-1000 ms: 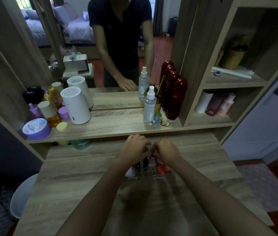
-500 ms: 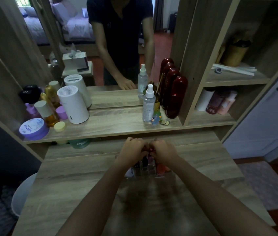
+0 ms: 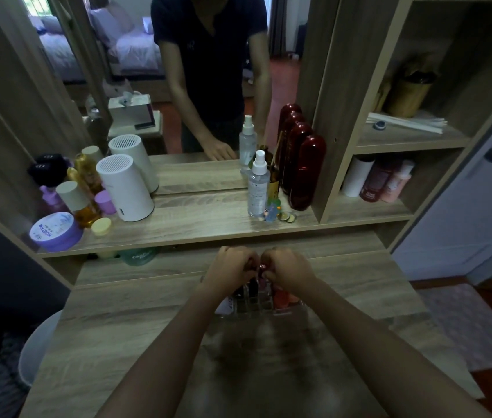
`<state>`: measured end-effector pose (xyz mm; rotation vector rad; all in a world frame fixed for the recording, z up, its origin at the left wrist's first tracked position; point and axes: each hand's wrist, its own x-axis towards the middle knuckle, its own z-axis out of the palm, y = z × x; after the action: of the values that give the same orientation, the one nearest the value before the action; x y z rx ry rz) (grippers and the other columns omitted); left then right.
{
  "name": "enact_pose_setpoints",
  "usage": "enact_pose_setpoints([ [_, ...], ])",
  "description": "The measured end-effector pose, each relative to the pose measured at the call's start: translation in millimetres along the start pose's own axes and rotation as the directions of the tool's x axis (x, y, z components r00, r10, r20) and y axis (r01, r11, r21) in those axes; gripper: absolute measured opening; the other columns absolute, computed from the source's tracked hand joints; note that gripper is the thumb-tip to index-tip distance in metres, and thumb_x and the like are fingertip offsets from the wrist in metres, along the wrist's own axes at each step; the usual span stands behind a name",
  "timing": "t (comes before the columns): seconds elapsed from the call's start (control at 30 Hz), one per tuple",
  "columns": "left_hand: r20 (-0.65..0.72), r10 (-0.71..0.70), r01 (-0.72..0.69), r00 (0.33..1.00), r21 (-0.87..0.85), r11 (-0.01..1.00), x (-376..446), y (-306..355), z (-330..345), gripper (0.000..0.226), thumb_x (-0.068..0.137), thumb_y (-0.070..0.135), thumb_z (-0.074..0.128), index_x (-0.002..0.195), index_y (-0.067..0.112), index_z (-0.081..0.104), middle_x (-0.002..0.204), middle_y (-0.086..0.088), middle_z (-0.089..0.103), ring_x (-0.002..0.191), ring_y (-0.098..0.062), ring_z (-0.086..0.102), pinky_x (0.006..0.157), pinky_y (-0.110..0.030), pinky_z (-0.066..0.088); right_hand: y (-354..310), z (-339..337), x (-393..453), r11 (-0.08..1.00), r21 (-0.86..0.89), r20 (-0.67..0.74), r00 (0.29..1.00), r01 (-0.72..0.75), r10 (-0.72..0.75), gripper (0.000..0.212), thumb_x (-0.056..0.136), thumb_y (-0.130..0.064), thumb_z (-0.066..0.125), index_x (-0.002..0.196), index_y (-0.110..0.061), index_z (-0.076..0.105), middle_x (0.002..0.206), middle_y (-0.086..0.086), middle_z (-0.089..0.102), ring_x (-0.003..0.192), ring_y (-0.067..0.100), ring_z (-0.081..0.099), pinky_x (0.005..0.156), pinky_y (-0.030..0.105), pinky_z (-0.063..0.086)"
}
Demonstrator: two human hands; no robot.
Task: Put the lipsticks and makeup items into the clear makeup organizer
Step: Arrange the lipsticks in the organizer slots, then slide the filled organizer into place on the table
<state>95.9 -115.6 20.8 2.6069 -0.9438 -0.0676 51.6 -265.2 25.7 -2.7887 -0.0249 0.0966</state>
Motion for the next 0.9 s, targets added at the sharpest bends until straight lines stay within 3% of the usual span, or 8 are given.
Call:
enact_pose_setpoints([
  [0.23, -0.139, -0.061, 0.038, 0.988, -0.165, 0.986, -12.3, -7.4, -14.5, 0.032, 0.086, 0.03, 0.061, 0.115, 0.017, 0.059, 0.114, -0.001, 0.062, 0.106, -0.016, 0.055, 0.095, -0.035, 0.047, 21.8, -21.7, -11.4, 0.996, 0.07, -0.054, 0.997, -0.056, 0.06, 0.034, 0.087, -0.027, 0.065, 0.119, -0.018, 0.059, 0.117, 0.002, 0.063, 0.105, 0.018, 0.063, 0.088, 0.034, 0.054],
  [0.37, -0.318, -0.228, 0.141, 0.92, -0.275, 0.951, -41.5, -24.2, -17.7, 0.019, 0.09, 0.014, 0.057, 0.108, 0.01, 0.062, 0.108, -0.007, 0.062, 0.101, -0.019, 0.056, 0.086, -0.031, 0.047, 45.5, -27.4, -23.3, 0.974, 0.091, -0.106, 0.97, -0.207, 0.217, 0.028, 0.093, -0.022, 0.056, 0.12, -0.015, 0.061, 0.118, 0.008, 0.065, 0.106, 0.025, 0.062, 0.086, 0.035, 0.051],
  [0.43, -0.346, -0.396, 0.283, 0.851, -0.333, 0.899, -60.0, -33.9, -13.1, 0.019, 0.09, 0.009, 0.055, 0.108, 0.007, 0.062, 0.109, -0.013, 0.061, 0.1, -0.025, 0.058, 0.082, -0.032, 0.045, 55.3, -24.6, -29.4, 0.948, 0.13, -0.116, 0.945, -0.291, 0.306, 0.027, 0.094, -0.018, 0.051, 0.117, -0.012, 0.063, 0.118, 0.015, 0.065, 0.106, 0.03, 0.062, 0.088, 0.037, 0.051],
  [0.57, -0.099, -0.694, 0.615, 0.713, -0.388, 0.687, -89.1, -51.9, -0.3, 0.035, 0.094, 0.01, 0.049, 0.128, 0.002, 0.052, 0.127, -0.026, 0.054, 0.117, -0.037, 0.051, 0.098, -0.045, 0.043, 68.0, -11.3, -43.7, 0.893, 0.202, 0.057, 0.915, -0.402, 0.399, 0.03, 0.094, -0.014, 0.051, 0.121, -0.004, 0.061, 0.124, 0.02, 0.064, 0.114, 0.031, 0.061, 0.097, 0.037, 0.05],
  [0.67, 0.057, -0.676, 0.629, 0.735, -0.431, 0.647, -99.8, -50.8, 11.1, 0.035, 0.095, 0.008, 0.048, 0.128, -0.001, 0.053, 0.129, -0.026, 0.058, 0.118, -0.035, 0.055, 0.1, -0.041, 0.043, 67.4, 4.9, -55.8, 0.852, 0.302, 0.153, 0.904, -0.428, 0.4, 0.026, 0.093, -0.015, 0.056, 0.112, -0.001, 0.067, 0.115, 0.02, 0.069, 0.106, 0.03, 0.065, 0.091, 0.035, 0.05],
  [0.77, 0.141, -0.65, 0.609, 0.747, -0.535, 0.585, -102.7, -40.0, 23.3, 0.029, 0.095, 0.007, 0.048, 0.119, -0.001, 0.062, 0.107, -0.025, 0.07, 0.093, -0.031, 0.066, 0.08, -0.036, 0.052, 61.9, 16.3, -66.2, 0.788, 0.44, 0.159, 0.901, -0.431, 0.404, 0.024, 0.093, -0.015, 0.058, 0.105, 0.001, 0.071, 0.105, 0.022, 0.073, 0.093, 0.033, 0.068, 0.086, 0.042, 0.054],
  [0.83, 0.155, -0.679, 0.626, 0.718, -0.571, 0.531, -103.0, -36.2, 30.6, 0.026, 0.094, 0.008, 0.048, 0.112, -0.001, 0.066, 0.095, -0.023, 0.071, 0.075, -0.024, 0.063, 0.061, -0.028, 0.048, 58.5, 19.8, -70.7, 0.771, 0.492, 0.131, 0.91, -0.404, 0.394, 0.022, 0.092, -0.016, 0.061, 0.098, 0.001, 0.073, 0.092, 0.022, 0.074, 0.076, 0.026, 0.067, 0.077, 0.041, 0.055],
  [0.9, 0.124, -0.71, 0.629, 0.693, -0.586, 0.511, -102.9, -37.3, 35.5, 0.025, 0.094, 0.008, 0.05, 0.106, -0.003, 0.069, 0.092, -0.027, 0.072, 0.072, -0.025, 0.061, 0.057, -0.026, 0.041, 55.9, 20.0, -73.7, 0.766, 0.519, 0.102, 0.917, -0.38, 0.386, 0.017, 0.09, -0.016, 0.063, 0.091, -0.004, 0.076, 0.076, 0.015, 0.069, 0.071, 0.018, 0.062, 0.068, 0.035, 0.052],
])
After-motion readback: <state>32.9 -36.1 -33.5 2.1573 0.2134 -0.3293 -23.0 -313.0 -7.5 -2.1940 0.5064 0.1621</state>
